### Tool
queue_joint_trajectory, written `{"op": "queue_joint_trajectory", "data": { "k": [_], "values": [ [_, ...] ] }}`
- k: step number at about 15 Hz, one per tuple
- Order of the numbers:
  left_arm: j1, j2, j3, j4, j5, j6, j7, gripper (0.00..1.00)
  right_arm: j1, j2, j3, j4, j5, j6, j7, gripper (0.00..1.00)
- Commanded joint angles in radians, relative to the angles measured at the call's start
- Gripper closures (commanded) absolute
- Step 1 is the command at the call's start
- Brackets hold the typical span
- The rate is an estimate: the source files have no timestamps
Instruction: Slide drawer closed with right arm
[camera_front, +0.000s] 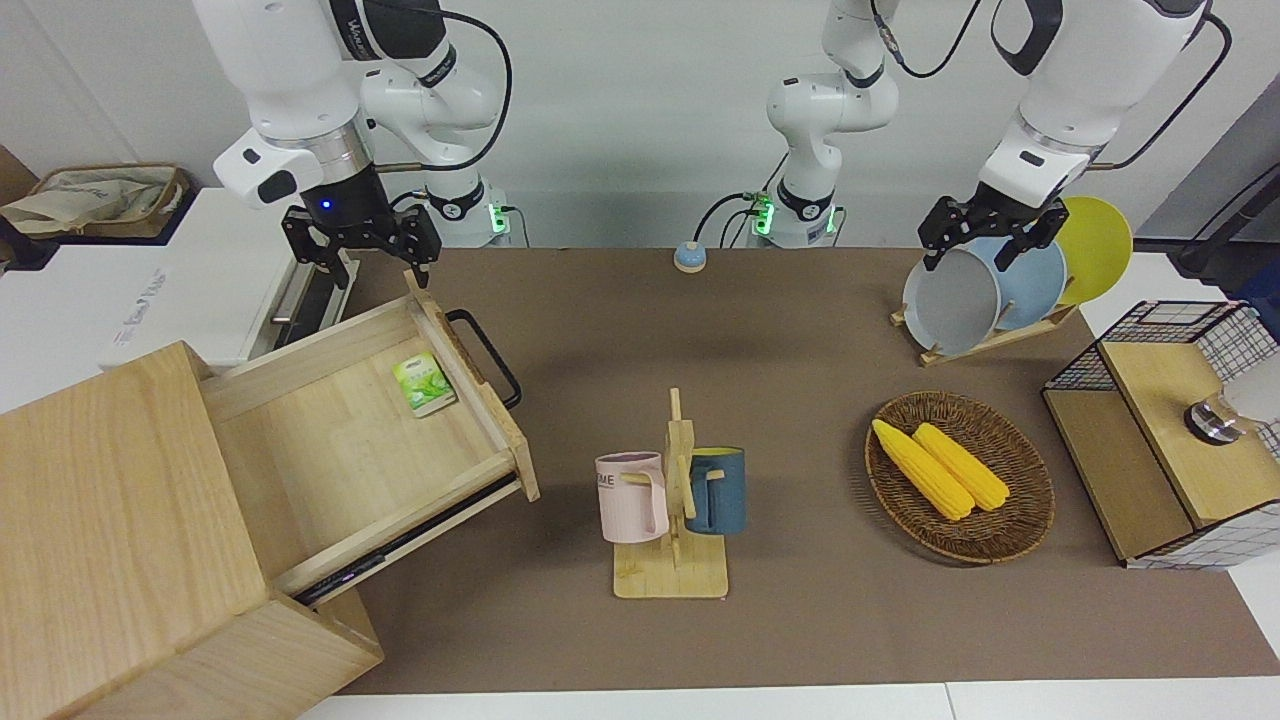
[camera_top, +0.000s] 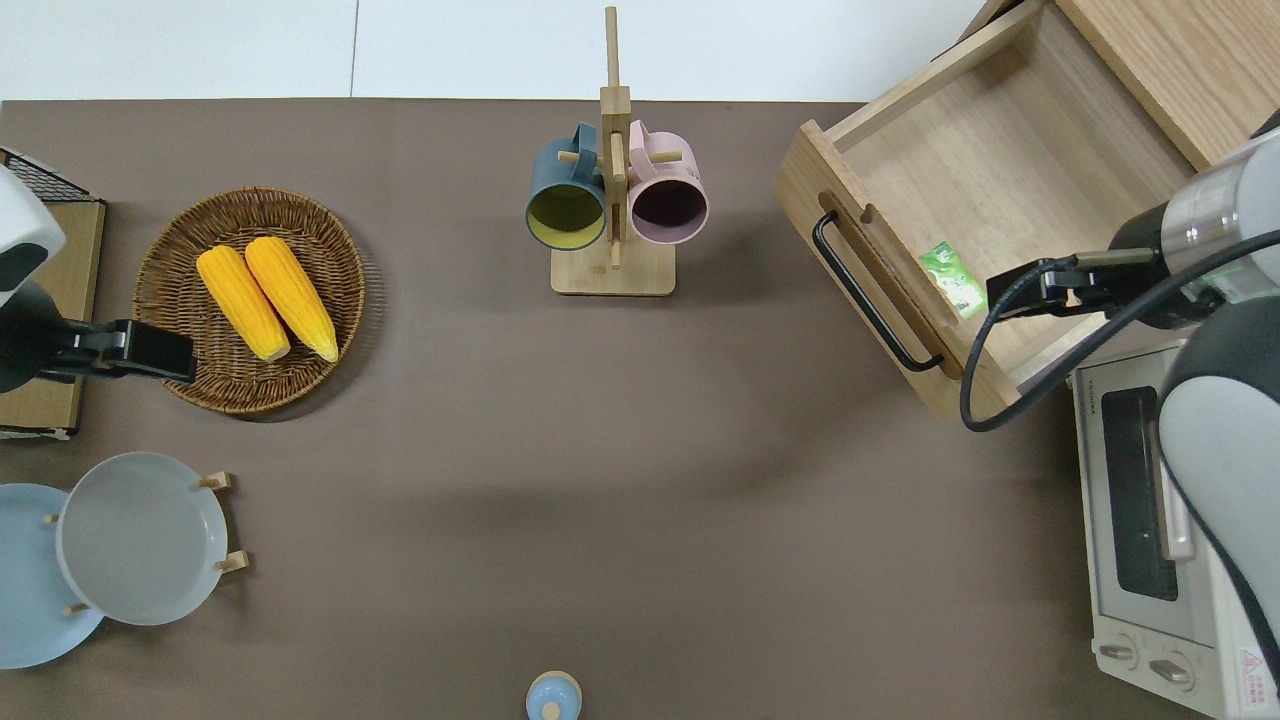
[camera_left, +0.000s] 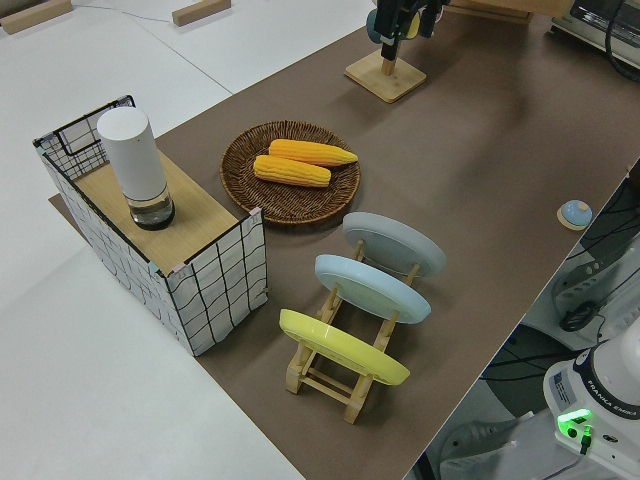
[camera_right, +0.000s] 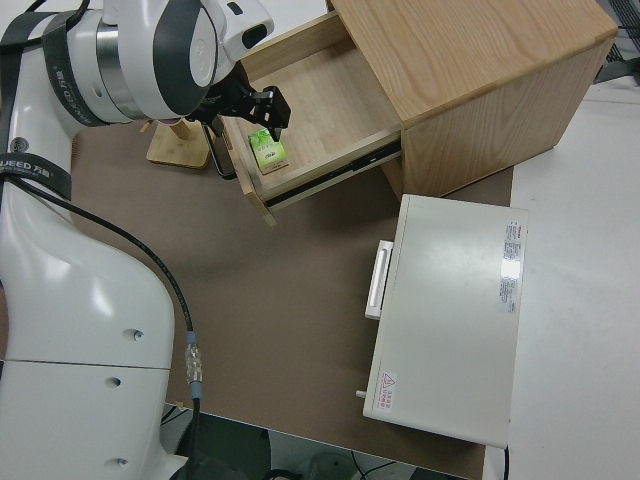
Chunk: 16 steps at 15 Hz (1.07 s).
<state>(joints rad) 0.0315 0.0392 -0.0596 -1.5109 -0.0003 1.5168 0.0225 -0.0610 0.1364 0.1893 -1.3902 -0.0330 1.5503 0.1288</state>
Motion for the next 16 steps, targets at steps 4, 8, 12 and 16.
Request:
{"op": "queue_joint_trajectory", "data": {
  "k": [4,8,12,16],
  "values": [
    [0.004,0.011,-0.006,0.024,0.017,-0.02,0.01,0.01,-0.007,-0.003,0.015,-0.016,-0.025,0.005,-0.008,0.017],
    [0.004,0.011,-0.006,0.026,0.017,-0.02,0.01,0.01,-0.011,-0.003,0.016,-0.016,-0.027,0.004,-0.018,0.017],
    [0.004,0.011,-0.006,0.026,0.017,-0.02,0.01,0.01,-0.019,-0.003,0.016,-0.016,-0.034,0.004,-0.037,0.017],
    [0.004,0.011,-0.006,0.026,0.017,-0.02,0.01,0.01,-0.013,-0.003,0.016,-0.016,-0.039,0.002,-0.037,0.216]
  ]
}}
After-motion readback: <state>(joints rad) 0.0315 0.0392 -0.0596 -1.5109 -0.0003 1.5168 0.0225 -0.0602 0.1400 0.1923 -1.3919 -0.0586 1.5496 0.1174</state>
